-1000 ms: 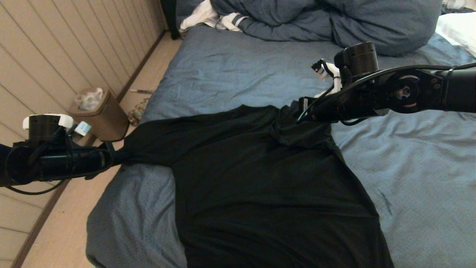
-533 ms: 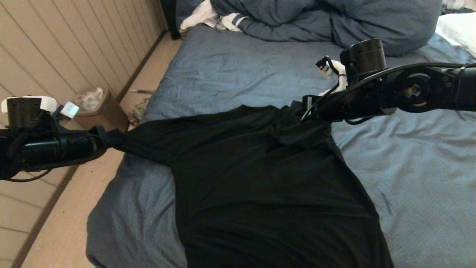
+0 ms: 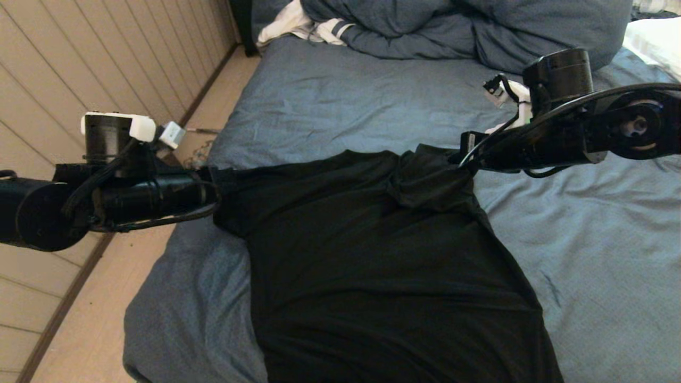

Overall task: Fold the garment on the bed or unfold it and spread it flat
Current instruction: Fold the black T-shirt

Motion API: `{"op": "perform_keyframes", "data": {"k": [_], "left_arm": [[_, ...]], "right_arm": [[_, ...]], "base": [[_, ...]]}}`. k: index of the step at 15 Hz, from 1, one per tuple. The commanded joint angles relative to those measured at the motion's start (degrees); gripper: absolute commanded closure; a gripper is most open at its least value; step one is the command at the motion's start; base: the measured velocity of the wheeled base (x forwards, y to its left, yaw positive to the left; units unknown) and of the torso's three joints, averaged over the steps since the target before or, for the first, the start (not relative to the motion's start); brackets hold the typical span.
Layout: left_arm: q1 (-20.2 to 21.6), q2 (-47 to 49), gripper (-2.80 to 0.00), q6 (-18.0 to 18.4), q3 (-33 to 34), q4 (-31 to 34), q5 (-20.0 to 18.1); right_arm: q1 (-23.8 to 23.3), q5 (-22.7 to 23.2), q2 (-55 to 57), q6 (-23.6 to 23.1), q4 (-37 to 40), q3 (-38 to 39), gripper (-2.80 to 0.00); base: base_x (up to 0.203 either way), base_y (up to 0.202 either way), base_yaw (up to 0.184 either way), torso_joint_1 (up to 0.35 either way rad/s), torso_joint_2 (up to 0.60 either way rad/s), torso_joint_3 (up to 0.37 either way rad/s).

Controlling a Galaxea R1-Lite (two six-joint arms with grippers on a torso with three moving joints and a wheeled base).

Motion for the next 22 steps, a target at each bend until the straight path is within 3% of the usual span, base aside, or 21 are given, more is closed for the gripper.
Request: {"op": "perform_keyframes", "data": {"k": [1, 6, 9, 12, 16, 17, 22], "left_arm": [[-5.83, 0.23, 0.00, -0.09, -2.89, -0.08, 3.23], [-16.92, 3.46, 0.00, 2.78, -8.39, -0.06, 11.27], [-22.34, 5.76, 0.00, 3.18, -8.67, -0.06, 12.23], [-24.88, 7.46, 0.00, 3.25, -7.88, -0.15, 12.57], [-24.99, 8.65, 0.00, 3.23, -7.22, 0.02, 12.57], [-24.99, 8.80, -2.78, 3.16, -7.16, 0.20, 12.66], [-25.01, 7.83, -2.80, 2.61, -8.10, 1.35, 14.41]], "right_arm": [[-1.22, 0.44, -1.97, 0.08, -0.59, 2.26, 0.00], [-4.14, 3.19, -4.72, -0.07, -11.14, 12.05, 0.00], [-7.17, 6.82, -6.00, -0.01, -12.69, 14.97, 0.00], [-9.21, 9.04, -6.35, 0.00, -12.76, 16.22, 0.00], [-10.29, 10.47, -6.35, 0.00, -12.87, 17.02, 0.00], [-10.29, 10.47, -6.35, 0.00, -12.87, 17.02, 0.00], [-10.38, 10.47, -6.35, 0.08, -12.87, 17.11, 0.00]], "base": [[0.000, 0.000, 0.000, 0.000, 0.00, 0.000], [0.000, 0.000, 0.000, 0.000, 0.00, 0.000], [0.000, 0.000, 0.000, 0.000, 0.00, 0.000], [0.000, 0.000, 0.000, 0.000, 0.00, 0.000], [0.000, 0.000, 0.000, 0.000, 0.00, 0.000], [0.000, 0.000, 0.000, 0.000, 0.00, 0.000], [0.000, 0.000, 0.000, 0.000, 0.00, 0.000]]}}
